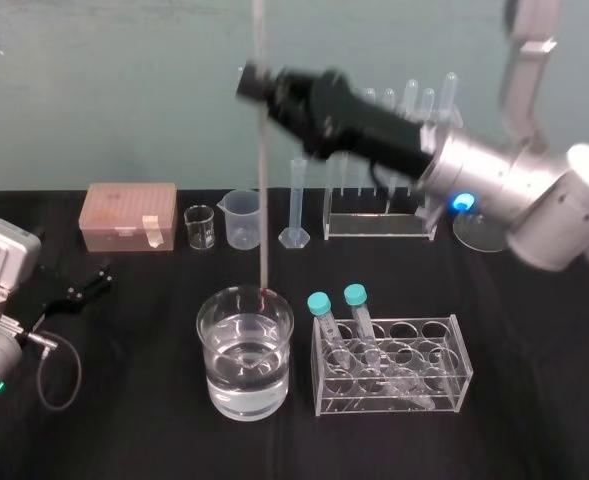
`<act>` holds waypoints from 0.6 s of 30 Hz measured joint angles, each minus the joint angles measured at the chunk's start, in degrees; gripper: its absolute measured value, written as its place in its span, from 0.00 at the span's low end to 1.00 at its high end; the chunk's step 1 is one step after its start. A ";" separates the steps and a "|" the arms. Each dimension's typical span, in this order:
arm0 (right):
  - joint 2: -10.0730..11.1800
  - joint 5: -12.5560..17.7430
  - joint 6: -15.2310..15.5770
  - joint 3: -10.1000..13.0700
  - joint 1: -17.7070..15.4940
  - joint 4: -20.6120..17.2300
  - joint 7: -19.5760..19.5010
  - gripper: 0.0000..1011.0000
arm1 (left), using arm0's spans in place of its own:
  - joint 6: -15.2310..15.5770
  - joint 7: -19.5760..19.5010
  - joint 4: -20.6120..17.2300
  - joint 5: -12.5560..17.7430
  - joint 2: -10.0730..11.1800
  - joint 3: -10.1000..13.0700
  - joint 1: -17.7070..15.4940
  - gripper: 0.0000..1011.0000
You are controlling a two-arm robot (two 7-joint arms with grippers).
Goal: Hold the thermometer with one hand and immerse one end into the beaker, then reinsert it into the test tube rack.
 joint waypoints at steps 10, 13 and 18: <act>4.19 1.44 -1.29 5.73 2.95 -1.60 -6.69 0.05 | 0.00 0.00 0.00 0.00 0.00 0.00 0.00 1.00; 6.10 0.76 -1.91 7.64 2.07 -1.54 -9.67 0.05 | 0.00 0.00 0.00 0.00 0.00 0.00 0.00 1.00; 9.34 0.46 -1.02 10.20 -1.82 -2.80 -13.92 0.05 | 0.00 0.00 0.00 0.00 0.00 0.00 0.00 1.00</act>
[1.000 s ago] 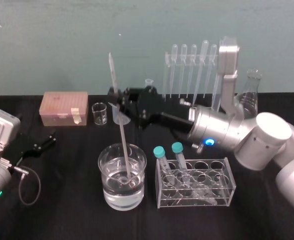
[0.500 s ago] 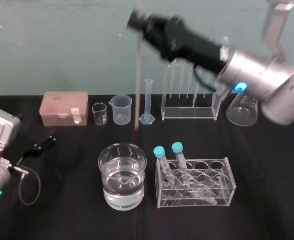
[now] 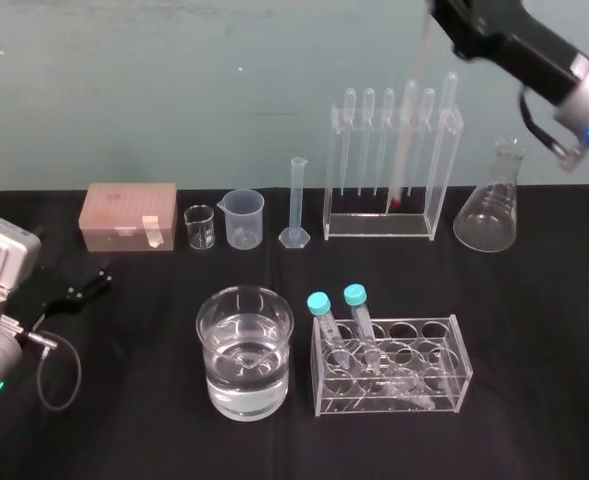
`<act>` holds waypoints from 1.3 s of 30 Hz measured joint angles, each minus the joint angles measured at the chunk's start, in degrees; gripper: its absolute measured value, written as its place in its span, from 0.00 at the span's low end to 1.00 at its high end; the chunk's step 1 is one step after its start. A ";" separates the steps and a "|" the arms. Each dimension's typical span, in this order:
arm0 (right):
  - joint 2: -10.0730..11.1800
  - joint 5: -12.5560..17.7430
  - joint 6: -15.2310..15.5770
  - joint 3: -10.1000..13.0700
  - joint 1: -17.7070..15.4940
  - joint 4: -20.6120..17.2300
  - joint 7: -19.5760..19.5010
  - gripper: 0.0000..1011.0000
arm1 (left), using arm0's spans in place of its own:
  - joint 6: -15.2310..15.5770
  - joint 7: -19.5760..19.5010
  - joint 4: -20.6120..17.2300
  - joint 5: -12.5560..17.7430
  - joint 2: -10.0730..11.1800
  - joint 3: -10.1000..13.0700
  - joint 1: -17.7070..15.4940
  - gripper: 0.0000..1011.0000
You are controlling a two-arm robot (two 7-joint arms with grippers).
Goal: Hold the thermometer with one hand and immerse one end into the beaker, then reinsert it into the test tube rack.
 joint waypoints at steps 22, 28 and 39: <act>6.86 -2.31 -2.27 4.17 -17.20 -8.72 -0.69 0.05 | 0.00 0.00 0.00 0.00 0.00 0.00 0.00 1.00; 5.09 -3.28 -3.12 3.40 -17.27 -7.31 0.82 0.05 | 0.00 0.00 0.00 0.00 0.00 0.00 0.00 1.00; 2.71 -4.70 -3.05 1.74 -15.96 -4.75 1.91 0.05 | 0.00 0.00 0.00 0.00 0.00 0.00 0.00 1.00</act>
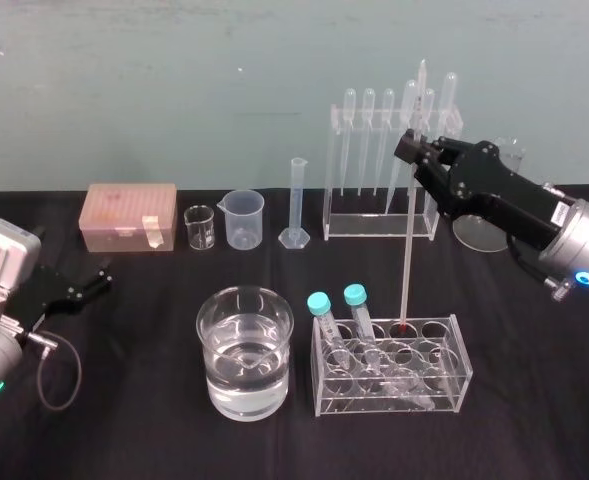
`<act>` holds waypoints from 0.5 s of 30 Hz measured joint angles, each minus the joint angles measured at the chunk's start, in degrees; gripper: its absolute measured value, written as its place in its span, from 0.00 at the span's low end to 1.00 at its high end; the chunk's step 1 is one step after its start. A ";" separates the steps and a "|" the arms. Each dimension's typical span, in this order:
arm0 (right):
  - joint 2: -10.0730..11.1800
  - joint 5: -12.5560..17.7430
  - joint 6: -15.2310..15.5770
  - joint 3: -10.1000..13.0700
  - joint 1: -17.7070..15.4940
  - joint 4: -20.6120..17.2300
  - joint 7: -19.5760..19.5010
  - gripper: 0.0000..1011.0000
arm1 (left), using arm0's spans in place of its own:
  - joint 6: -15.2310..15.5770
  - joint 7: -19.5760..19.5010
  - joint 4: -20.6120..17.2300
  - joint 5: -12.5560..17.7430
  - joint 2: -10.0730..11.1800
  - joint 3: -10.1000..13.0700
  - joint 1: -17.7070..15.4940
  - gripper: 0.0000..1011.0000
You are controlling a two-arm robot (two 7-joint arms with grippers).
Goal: Hold the thermometer with one hand and immerse one end into the beaker, then reinsert it into the test tube rack.
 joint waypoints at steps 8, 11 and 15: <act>-1.13 -1.99 0.13 -1.33 0.67 2.31 -0.05 0.05 | 0.00 0.00 0.00 0.00 0.00 0.00 0.00 1.00; -1.48 -2.78 0.23 -1.91 0.94 3.19 0.11 0.05 | 0.00 0.00 0.00 0.00 0.00 0.00 0.00 1.00; -1.78 -3.82 0.30 -2.53 1.14 4.11 0.29 0.05 | 0.00 0.00 0.00 0.00 0.00 0.00 0.00 1.00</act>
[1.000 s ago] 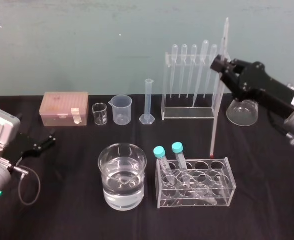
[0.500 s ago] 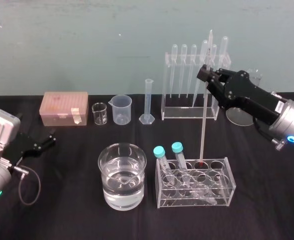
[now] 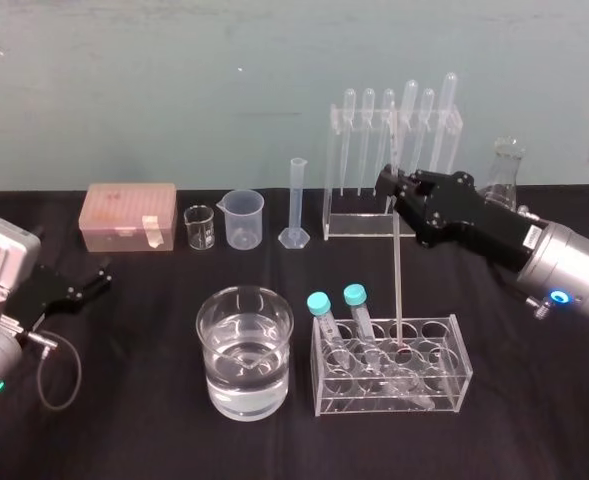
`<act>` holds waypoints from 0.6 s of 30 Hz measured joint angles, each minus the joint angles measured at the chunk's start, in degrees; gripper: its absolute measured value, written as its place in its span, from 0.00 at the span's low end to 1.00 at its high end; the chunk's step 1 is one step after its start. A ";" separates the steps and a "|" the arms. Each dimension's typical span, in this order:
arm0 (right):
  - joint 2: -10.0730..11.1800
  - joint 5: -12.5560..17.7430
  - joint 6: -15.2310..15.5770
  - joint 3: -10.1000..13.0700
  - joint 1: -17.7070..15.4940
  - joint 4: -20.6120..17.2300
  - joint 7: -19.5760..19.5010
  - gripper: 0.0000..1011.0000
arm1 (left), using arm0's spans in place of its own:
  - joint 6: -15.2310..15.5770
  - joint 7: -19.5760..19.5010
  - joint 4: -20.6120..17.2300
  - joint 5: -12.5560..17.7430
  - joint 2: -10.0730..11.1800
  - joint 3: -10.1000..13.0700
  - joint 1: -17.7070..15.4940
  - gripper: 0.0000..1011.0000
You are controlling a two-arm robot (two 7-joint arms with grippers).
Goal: Hold the thermometer with one hand and immerse one end into the beaker, then reinsert it into the test tube rack.
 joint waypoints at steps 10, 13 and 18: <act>-0.39 -2.04 0.19 -0.69 -0.06 1.22 0.00 0.05 | 0.00 0.00 0.00 0.00 0.00 0.00 0.00 1.00; -0.49 -2.57 0.19 -0.72 -0.19 1.36 -0.06 0.05 | 0.00 0.00 0.00 0.00 0.00 0.00 0.00 1.00; -0.57 -3.53 -0.10 -0.86 -0.32 1.46 -0.23 0.05 | 0.00 0.00 0.00 0.00 0.00 0.00 0.00 1.00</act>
